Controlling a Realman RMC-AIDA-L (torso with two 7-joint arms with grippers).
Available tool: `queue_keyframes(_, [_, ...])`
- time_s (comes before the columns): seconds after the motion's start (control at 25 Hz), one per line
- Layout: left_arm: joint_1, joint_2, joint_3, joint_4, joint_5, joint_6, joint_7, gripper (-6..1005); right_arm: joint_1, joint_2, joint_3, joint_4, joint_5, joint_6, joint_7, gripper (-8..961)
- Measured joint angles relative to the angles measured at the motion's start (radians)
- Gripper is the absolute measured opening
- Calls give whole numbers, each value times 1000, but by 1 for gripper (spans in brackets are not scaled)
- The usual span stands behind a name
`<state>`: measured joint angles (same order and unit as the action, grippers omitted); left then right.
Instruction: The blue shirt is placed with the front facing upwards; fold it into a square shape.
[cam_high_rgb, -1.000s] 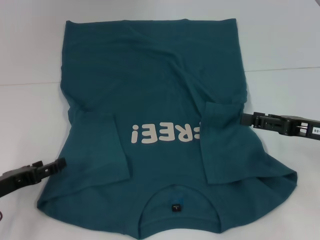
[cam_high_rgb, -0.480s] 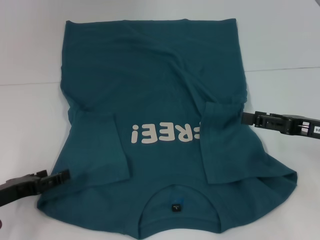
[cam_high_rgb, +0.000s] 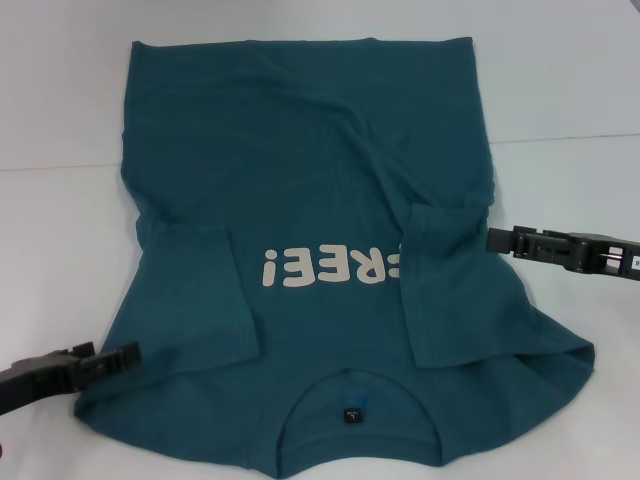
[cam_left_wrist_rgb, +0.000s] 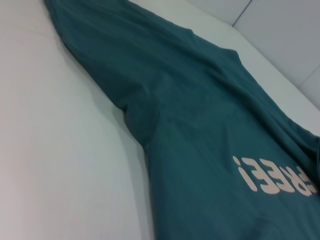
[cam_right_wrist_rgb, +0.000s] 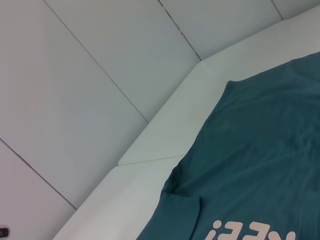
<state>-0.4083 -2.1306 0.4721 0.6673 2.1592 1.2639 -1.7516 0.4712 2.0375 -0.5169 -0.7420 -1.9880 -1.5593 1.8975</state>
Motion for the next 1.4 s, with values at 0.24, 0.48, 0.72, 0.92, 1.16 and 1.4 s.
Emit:
queue_keyframes(0.24, [-4,0,3,0,17,6,0,888,0,-1,1,0,0,-2,0,942])
queue_keyframes(0.48, [2,0,2,17,18,31,0,888,0,-2,2,0,0,-2,0,943])
queue_keyframes(0.72, [5,0,1,24,31,33,0,888,1,-2,2,0,0,-1,0,944])
queue_keyframes(0.92, [4,0,1,26,44,34,0,888,0,-2,2,1,0,-1,0,944])
queue_keyframes(1.16, [5,0,-2,29,44,34,0,888,0,-2,1,1,0,-1,0,943])
queue_keyframes(1.4, [7,1,-5,39,44,34,-4,888,1,-3,2,1,0,-2,0,943])
